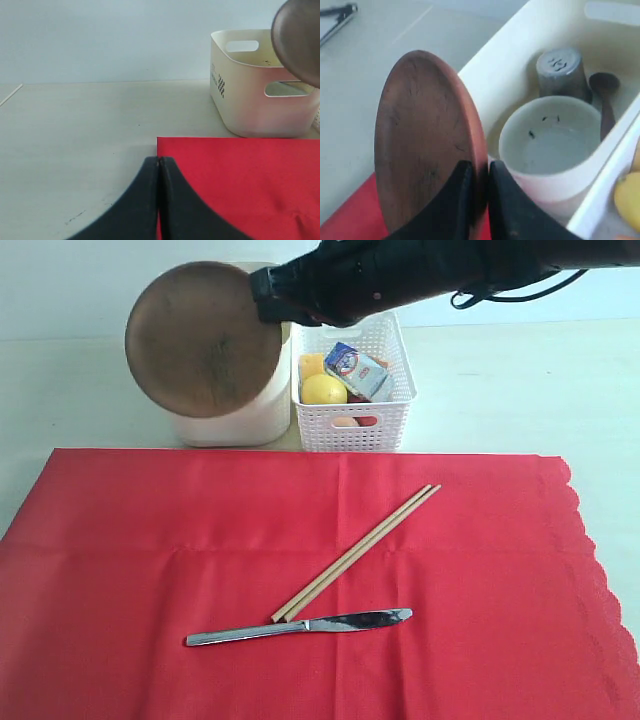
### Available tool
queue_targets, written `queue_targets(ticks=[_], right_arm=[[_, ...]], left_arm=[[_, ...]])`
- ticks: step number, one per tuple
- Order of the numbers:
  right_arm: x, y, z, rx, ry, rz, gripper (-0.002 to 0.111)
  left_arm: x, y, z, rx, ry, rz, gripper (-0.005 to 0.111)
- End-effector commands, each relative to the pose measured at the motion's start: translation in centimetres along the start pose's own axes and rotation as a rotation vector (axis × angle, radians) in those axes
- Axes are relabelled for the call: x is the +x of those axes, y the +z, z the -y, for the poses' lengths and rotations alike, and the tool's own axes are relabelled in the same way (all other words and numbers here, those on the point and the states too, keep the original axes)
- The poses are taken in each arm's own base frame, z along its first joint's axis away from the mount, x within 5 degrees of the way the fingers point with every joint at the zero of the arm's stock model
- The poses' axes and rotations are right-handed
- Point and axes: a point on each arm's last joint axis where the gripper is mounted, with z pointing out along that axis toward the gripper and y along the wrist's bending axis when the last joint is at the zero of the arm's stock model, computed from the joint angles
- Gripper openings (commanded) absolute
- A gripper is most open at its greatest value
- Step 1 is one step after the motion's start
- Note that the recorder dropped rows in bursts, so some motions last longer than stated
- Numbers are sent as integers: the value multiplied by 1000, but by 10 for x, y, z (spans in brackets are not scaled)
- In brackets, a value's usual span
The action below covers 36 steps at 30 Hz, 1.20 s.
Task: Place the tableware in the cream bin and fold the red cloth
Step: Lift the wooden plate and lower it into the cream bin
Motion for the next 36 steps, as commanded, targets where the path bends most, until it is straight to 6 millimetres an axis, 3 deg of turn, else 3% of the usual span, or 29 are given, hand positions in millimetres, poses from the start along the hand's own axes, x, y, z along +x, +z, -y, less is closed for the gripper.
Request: queue_targets(ticks=[1, 10, 17, 25, 29, 36], right_arm=[[-16, 16, 13, 19, 97, 124, 0], [-29, 50, 46, 138, 207, 230, 0], [-20, 73, 62, 153, 254, 221, 0], [-18, 76, 67, 176, 258, 220, 1], [-18, 75, 68, 195, 260, 224, 14], [-18, 75, 68, 193, 260, 224, 51]], left_arm=[[0, 0, 0, 4, 5, 9, 0], [0, 0, 0, 4, 5, 9, 0], [0, 0, 0, 4, 5, 9, 0], [0, 0, 0, 4, 5, 9, 0], [0, 0, 0, 4, 5, 9, 0], [0, 0, 0, 4, 5, 9, 0]])
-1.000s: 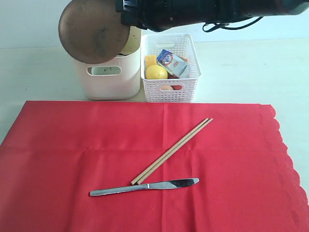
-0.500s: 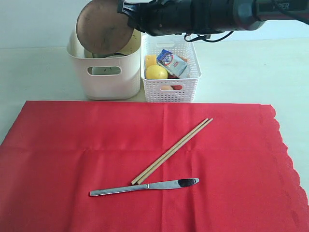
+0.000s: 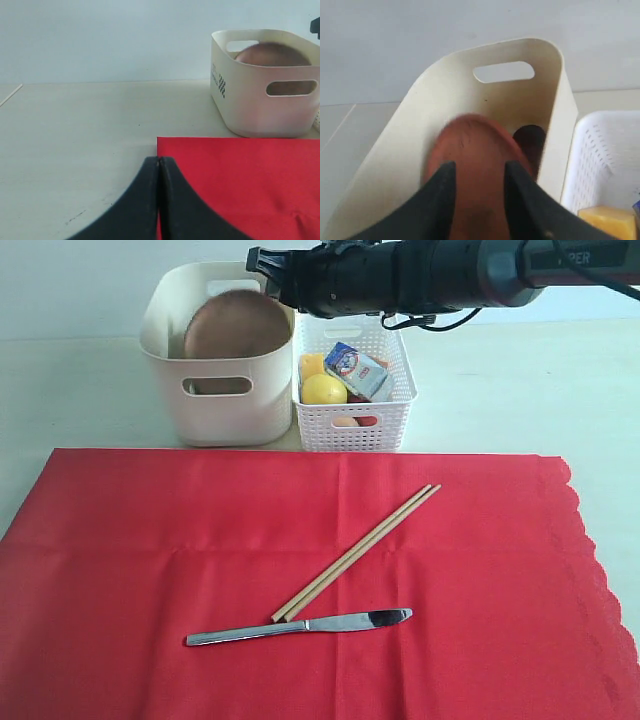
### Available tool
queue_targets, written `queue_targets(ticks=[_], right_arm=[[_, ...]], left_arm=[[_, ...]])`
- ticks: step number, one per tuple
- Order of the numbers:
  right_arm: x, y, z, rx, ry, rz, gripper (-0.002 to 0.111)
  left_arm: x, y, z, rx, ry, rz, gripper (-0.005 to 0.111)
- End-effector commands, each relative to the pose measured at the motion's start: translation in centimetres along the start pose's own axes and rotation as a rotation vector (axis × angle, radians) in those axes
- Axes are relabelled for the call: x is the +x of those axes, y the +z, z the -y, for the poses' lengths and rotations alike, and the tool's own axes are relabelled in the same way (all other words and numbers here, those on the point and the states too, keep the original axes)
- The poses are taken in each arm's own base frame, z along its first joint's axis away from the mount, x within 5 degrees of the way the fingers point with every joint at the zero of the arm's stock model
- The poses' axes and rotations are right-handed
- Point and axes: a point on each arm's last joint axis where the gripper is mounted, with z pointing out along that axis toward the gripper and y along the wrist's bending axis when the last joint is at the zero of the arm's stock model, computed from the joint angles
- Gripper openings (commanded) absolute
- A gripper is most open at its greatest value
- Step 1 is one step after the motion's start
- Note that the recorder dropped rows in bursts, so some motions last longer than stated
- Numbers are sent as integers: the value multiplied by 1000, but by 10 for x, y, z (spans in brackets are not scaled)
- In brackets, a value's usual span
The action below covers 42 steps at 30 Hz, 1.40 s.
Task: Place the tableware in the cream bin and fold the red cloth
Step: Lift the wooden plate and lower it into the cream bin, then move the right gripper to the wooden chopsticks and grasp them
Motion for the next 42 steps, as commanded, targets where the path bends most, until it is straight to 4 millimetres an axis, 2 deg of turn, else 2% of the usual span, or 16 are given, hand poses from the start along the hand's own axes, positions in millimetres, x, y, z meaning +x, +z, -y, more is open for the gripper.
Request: queue_targets(ticks=[1, 3, 5, 9, 14, 19, 24, 28, 31, 32, 36, 37, 39, 42], right_arm=[[-7, -3, -1, -3, 0, 20, 56], [-7, -3, -1, -5, 0, 19, 67], [-8, -5, -5, -26, -24, 13, 73], [-15, -17, -17, -66, -246, -27, 73], [-28, -39, -34, -76, -336, -73, 73], [-34, -66, -40, -5, -491, -215, 65], [-27, -94, -36, 96, -614, -474, 43], [-5, -113, -31, 47, -709, -759, 29], [20, -117, -19, -14, -784, -871, 28], [35, -119, -11, -47, -828, -926, 28], [73, -122, 12, -113, -935, -1014, 29], [79, -122, 15, -133, -974, -1019, 30], [89, -123, 18, -179, -1046, -1042, 41], [102, -116, 6, -235, -1152, -1048, 56]], left_arm=[[0, 0, 0, 4, 5, 9, 0], [0, 0, 0, 4, 5, 9, 0], [0, 0, 0, 4, 5, 9, 0], [0, 0, 0, 4, 5, 9, 0], [0, 0, 0, 4, 5, 9, 0], [0, 0, 0, 4, 5, 9, 0], [0, 0, 0, 4, 5, 9, 0], [0, 0, 0, 4, 5, 9, 0], [0, 0, 0, 4, 5, 9, 0], [0, 0, 0, 4, 5, 9, 0], [0, 0, 0, 4, 5, 9, 0], [0, 0, 0, 4, 5, 9, 0], [0, 0, 0, 4, 5, 9, 0], [0, 0, 0, 4, 5, 9, 0]])
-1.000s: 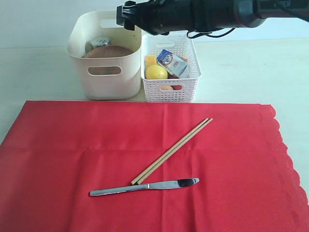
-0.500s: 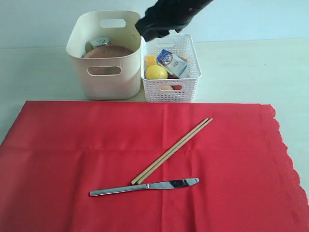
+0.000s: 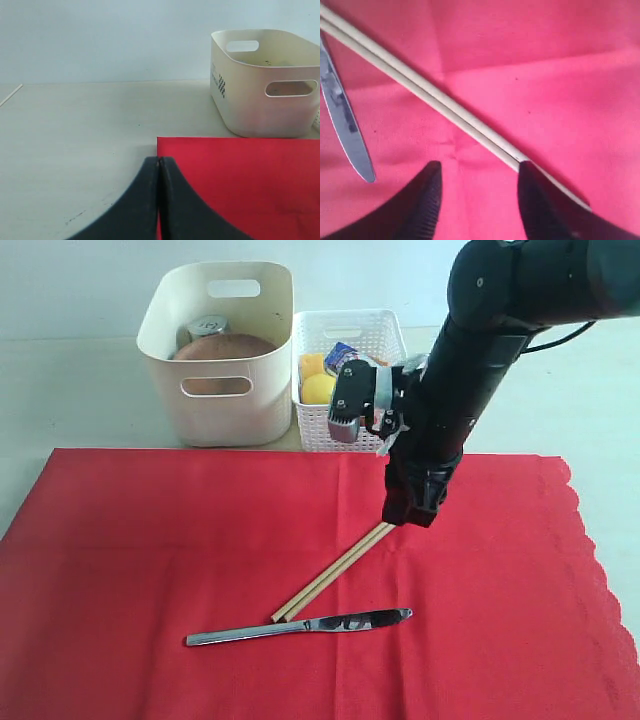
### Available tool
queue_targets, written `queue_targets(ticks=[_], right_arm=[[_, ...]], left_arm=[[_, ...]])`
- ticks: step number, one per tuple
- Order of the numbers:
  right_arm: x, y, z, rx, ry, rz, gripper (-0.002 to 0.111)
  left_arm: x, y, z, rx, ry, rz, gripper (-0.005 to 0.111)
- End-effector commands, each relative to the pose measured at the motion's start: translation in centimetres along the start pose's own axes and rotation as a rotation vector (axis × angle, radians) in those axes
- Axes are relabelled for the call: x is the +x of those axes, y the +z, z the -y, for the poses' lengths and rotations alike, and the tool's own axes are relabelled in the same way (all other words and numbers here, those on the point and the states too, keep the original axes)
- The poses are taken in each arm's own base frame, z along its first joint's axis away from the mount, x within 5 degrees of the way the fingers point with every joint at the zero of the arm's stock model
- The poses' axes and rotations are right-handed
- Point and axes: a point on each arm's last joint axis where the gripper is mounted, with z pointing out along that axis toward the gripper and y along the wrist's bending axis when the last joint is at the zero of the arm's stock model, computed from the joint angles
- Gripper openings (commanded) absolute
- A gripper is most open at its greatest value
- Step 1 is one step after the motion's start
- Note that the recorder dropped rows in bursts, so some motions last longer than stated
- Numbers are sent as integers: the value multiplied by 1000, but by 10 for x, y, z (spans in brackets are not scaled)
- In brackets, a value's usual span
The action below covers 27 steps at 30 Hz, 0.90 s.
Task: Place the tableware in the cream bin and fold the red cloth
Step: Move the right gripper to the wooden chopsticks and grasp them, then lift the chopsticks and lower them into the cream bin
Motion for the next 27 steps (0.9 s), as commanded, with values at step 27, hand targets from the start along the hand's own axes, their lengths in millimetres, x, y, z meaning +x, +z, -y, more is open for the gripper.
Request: queue_targets(ticks=[27], right_arm=[[-27, 78, -21, 59, -416, -191, 15]], left_arm=[[0, 0, 0, 4, 5, 9, 0]])
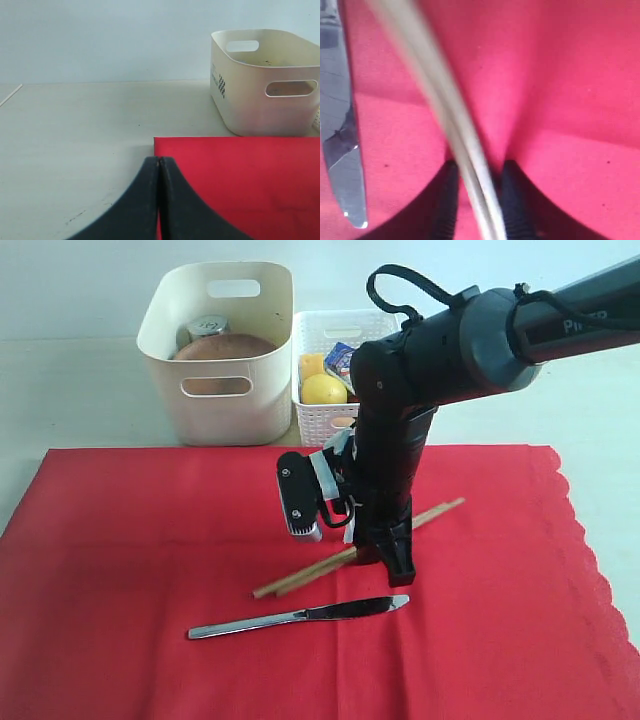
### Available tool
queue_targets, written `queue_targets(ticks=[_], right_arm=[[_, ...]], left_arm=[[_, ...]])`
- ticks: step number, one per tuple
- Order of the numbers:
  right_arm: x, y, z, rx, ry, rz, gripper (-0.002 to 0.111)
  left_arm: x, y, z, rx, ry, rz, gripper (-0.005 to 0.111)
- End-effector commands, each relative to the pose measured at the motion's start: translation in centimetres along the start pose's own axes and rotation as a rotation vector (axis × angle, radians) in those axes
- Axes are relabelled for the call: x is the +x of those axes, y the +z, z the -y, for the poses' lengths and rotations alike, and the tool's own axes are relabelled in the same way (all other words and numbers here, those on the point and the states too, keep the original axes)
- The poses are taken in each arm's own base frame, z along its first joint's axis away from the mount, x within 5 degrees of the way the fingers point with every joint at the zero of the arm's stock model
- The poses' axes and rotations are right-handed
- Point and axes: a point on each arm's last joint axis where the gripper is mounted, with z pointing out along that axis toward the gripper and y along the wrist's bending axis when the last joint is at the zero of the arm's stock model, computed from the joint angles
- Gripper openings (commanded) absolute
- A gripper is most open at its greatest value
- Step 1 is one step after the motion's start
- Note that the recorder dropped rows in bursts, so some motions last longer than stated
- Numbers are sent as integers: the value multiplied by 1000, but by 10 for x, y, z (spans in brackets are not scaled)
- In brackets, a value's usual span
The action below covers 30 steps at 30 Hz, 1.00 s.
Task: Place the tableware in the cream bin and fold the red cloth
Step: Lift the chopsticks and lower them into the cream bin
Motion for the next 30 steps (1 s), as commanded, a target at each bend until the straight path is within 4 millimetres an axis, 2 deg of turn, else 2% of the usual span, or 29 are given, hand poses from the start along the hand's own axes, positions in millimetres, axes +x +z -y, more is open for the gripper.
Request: queue_targets(ticks=[1, 5, 9, 23, 30], right_arm=[[2, 13, 4, 27, -26, -15, 11], [2, 13, 3, 22, -7, -18, 0], [2, 10, 3, 23, 10, -17, 0], [0, -38, -2, 77, 35, 38, 0], [-4, -51, -1, 129, 64, 105, 0]], left_arm=[[0, 0, 0, 4, 5, 9, 0], [0, 0, 0, 4, 5, 9, 0], [0, 0, 0, 4, 5, 9, 0], [0, 0, 0, 4, 5, 9, 0], [0, 0, 0, 4, 5, 9, 0]])
